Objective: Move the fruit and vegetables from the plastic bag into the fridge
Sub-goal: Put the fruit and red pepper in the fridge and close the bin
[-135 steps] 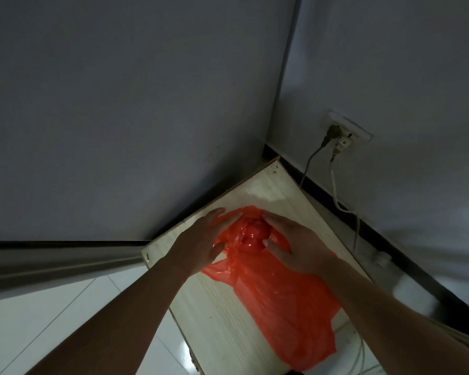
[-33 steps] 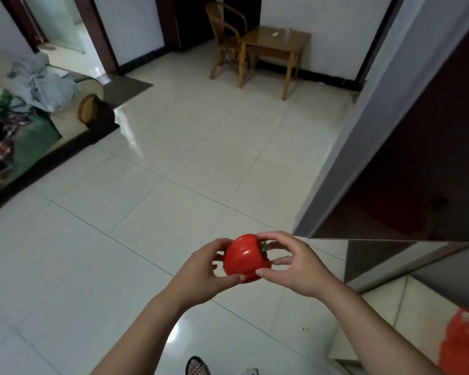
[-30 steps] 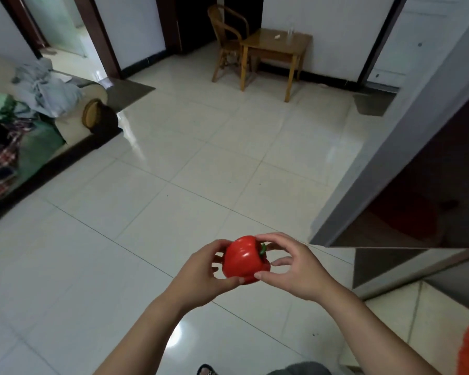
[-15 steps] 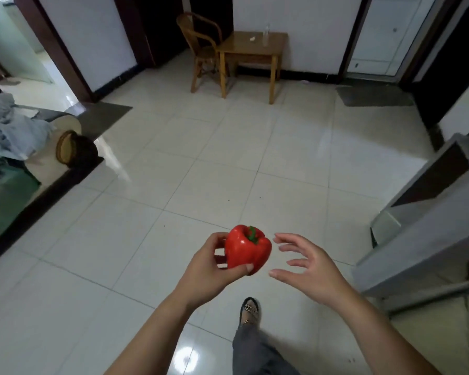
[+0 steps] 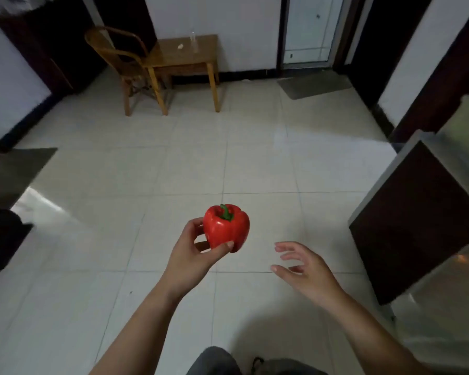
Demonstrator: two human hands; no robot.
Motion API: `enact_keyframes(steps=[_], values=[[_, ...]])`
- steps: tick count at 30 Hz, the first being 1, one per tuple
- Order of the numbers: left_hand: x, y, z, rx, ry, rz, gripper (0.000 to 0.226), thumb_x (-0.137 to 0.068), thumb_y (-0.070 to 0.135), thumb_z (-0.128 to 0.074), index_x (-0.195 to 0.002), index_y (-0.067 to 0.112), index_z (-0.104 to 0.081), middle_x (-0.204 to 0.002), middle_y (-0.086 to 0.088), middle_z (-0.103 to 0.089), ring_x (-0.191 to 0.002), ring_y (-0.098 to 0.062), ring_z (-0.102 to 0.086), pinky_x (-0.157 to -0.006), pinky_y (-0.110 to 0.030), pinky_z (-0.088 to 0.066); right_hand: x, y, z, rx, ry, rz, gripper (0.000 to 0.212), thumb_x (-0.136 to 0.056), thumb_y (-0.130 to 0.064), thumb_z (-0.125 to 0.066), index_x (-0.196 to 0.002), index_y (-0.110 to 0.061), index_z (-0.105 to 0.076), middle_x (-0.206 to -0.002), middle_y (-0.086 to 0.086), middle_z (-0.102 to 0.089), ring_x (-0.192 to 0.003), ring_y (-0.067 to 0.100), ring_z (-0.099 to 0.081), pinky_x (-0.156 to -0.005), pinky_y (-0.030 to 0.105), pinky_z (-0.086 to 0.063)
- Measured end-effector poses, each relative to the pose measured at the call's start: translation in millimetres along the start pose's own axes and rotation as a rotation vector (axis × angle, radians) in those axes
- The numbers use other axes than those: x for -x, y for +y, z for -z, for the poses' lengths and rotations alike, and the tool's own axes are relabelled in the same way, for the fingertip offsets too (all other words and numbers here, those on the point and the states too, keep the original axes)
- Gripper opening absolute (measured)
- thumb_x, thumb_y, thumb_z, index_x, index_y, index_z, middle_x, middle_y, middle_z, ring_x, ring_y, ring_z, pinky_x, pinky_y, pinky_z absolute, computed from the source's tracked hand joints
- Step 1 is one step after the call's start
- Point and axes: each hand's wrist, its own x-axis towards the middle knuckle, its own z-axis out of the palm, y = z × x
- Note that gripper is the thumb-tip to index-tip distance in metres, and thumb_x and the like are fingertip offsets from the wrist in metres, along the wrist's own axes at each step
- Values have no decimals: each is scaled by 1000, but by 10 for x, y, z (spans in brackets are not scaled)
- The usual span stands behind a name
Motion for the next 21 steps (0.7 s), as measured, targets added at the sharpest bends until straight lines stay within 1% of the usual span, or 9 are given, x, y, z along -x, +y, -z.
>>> enact_keyframes(steps=[3, 6, 8, 10, 12, 14, 17, 19, 21], values=[[-634, 104, -271, -8, -158, -24, 57, -68, 25, -81, -115, 28, -48, -115, 11, -57, -93, -11, -66, -61, -10, -47, -365, -38, 214, 15, 108, -24, 36, -77, -26, -74, -108, -33, -58, -110, -20, -61, -99, -5, -56, -76, 12, -45], [-1283, 168, -561, -47, -340, -64, 53, -67, 25, -82, -109, 30, -50, -113, 11, -57, -94, -11, -65, -65, -14, -51, -744, -38, 441, 27, 244, -63, 35, -78, -28, -73, -109, -35, -58, -110, -23, -59, -99, -8, -54, -76, 9, -44], [-1712, 254, -741, -74, -448, -94, 52, -68, 20, -81, -107, 29, -49, -111, 12, -57, -93, -10, -64, -67, -17, -52, -999, -66, 567, 34, 340, -90, 36, -77, -30, -73, -109, -36, -58, -111, -24, -59, -100, -7, -54, -78, 13, -45], [-2138, 412, -910, -102, -554, -132, 50, -69, 17, -80, -106, 29, -49, -108, 14, -56, -91, -7, -63, -65, -15, -52, -1236, -125, 716, 32, 436, -123, 37, -77, -32, -73, -110, -34, -58, -113, -19, -59, -100, -1, -55, -82, 21, -48], [-2510, 611, -1080, -124, -648, -159, 50, -69, 16, -80, -106, 30, -49, -107, 15, -55, -89, -6, -63, -64, -14, -51, -1424, -233, 888, 43, 475, -162, 42, -76, -35, -73, -113, -34, -55, -116, -15, -58, -101, 2, -55, -85, 26, -49], [-2879, 834, -1295, -140, -766, -189, 52, -68, 17, -80, -108, 30, -50, -109, 13, -56, -91, -9, -64, -64, -14, -51, -1611, -344, 1091, 26, 524, -188, 47, -74, -39, -74, -115, -38, -51, -119, -15, -56, -104, 2, -54, -86, 24, -49], [-3298, 1155, -1752, -183, -946, -234, 58, -67, 19, -81, -114, 28, -49, -114, 9, -58, -93, -10, -65, -62, -14, -51, -1784, -441, 1421, -43, 646, -215, 53, -68, -44, -74, -115, -43, -49, -121, -15, -56, -108, 2, -54, -89, 23, -48], [-3435, 1357, -2098, -208, -1065, -282, 61, -67, 21, -80, -119, 27, -48, -113, 11, -58, -90, -6, -65, -61, -12, -51, -1825, -465, 1641, -108, 735, -217, 54, -68, -41, -77, -115, -42, -51, -119, -12, -58, -109, 4, -55, -92, 27, -49], [-3499, 1534, -2466, -232, -1182, -329, 61, -68, 23, -79, -119, 27, -46, -109, 16, -57, -84, 0, -65, -58, -7, -48, -1824, -475, 1855, -171, 824, -192, 57, -67, -36, -80, -118, -36, -55, -114, -9, -62, -108, 8, -58, -93, 35, -50]])
